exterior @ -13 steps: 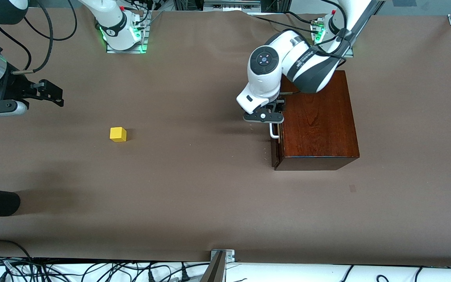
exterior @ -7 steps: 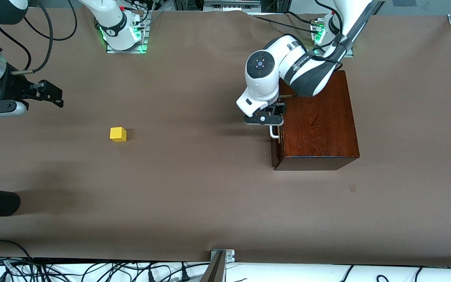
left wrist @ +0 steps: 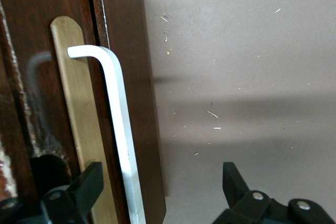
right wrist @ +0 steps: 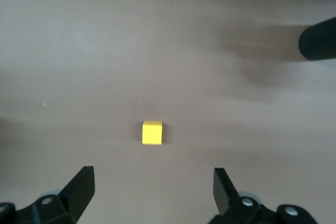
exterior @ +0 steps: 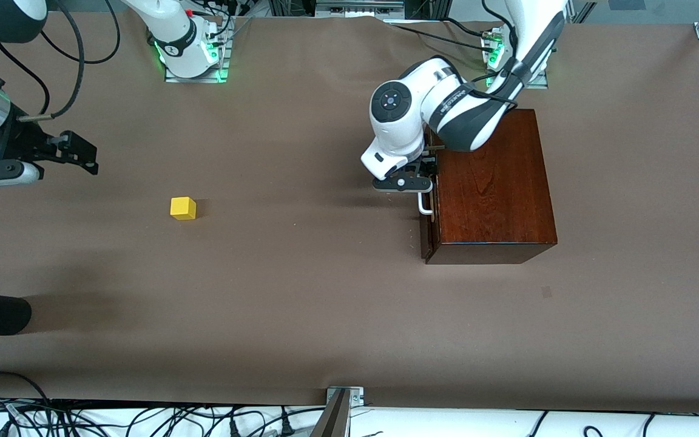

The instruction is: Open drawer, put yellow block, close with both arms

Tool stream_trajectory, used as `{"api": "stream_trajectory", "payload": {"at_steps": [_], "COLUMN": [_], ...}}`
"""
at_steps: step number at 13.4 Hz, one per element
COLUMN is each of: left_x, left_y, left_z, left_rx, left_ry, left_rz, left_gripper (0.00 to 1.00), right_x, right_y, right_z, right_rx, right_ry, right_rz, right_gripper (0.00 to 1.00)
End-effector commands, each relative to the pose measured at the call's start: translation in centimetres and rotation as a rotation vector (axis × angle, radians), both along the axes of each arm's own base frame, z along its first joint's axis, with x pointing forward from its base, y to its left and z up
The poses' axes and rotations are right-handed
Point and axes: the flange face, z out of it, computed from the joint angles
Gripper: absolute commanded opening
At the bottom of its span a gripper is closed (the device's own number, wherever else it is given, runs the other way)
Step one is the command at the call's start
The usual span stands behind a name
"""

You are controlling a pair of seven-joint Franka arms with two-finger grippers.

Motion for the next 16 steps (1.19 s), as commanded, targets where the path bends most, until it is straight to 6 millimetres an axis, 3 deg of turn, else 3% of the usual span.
{"api": "stream_trajectory", "payload": {"at_steps": [1, 4, 6, 7, 13, 16], "left_x": [-0.3, -0.5, -1.2, -1.8, -2.3, -2.9], "left_y": [-0.3, -0.5, -0.9, -1.6, -2.3, -3.7], "left_z": [-1.6, -2.0, -2.0, -2.1, -3.5, -3.9], "left_rx": [0.043, 0.045, 0.055, 0.057, 0.061, 0.024], "left_ry": [-0.017, -0.011, -0.016, -0.019, -0.032, -0.047], "left_rz": [0.002, 0.002, 0.017, 0.020, 0.034, 0.039], "left_gripper": [1.00, 1.00, 1.00, 1.00, 1.00, 1.00], "right_x": [1.0, 1.8, 2.9, 3.1, 2.7, 2.0], "right_y": [-0.2, 0.2, 0.3, 0.5, 1.4, 1.4], "right_z": [-0.6, -2.9, -6.5, -7.4, -11.5, -14.3], "right_rx": [0.020, 0.006, -0.003, -0.005, -0.006, -0.007], "right_ry": [-0.019, 0.020, 0.082, 0.096, 0.167, 0.181], "right_rz": [-0.017, -0.009, -0.008, -0.006, -0.001, -0.008], "right_gripper": [1.00, 1.00, 1.00, 1.00, 1.00, 1.00]}}
